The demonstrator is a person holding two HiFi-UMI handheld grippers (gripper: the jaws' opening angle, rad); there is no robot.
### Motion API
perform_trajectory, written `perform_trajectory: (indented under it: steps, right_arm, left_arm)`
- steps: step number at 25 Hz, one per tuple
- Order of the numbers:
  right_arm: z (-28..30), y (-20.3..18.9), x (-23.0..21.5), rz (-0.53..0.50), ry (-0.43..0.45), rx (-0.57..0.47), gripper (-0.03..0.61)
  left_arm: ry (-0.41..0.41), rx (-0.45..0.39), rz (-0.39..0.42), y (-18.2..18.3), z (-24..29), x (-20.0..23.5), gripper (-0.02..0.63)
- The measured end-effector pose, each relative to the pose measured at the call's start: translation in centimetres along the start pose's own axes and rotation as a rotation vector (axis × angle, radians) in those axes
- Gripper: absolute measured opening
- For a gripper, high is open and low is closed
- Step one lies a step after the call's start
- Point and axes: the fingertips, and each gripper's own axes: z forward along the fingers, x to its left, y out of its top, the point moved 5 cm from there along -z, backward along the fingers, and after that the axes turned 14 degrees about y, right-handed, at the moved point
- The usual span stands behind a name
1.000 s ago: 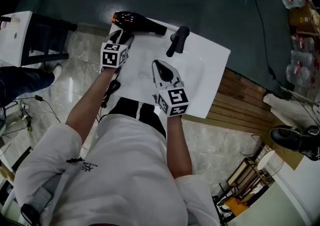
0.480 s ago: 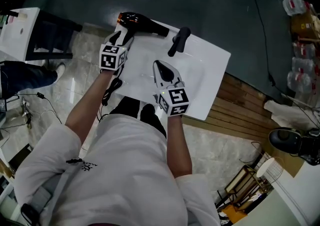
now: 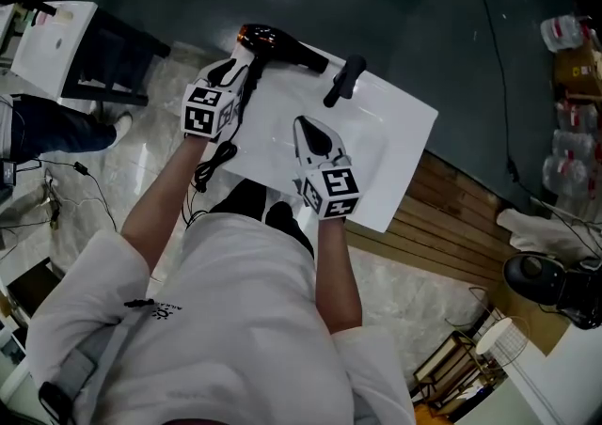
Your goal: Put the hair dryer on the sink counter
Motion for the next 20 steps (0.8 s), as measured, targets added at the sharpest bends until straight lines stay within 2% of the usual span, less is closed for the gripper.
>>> perform_trajectory:
  steps: [9,20]
  right_arm:
    - [-1.8,0.3,1.3,-0.031,0.024,-0.011,0.008]
    - [-5.8,-0.2,2.8,-0.051,0.031,-0.039,0.008]
  left_arm:
    - [0.013,-0.047,-0.019,0.8,-4.2,-0.3,0.028]
    - [-0.003,-0.081,-0.043,0.6,-9.2,-2.7,0.003]
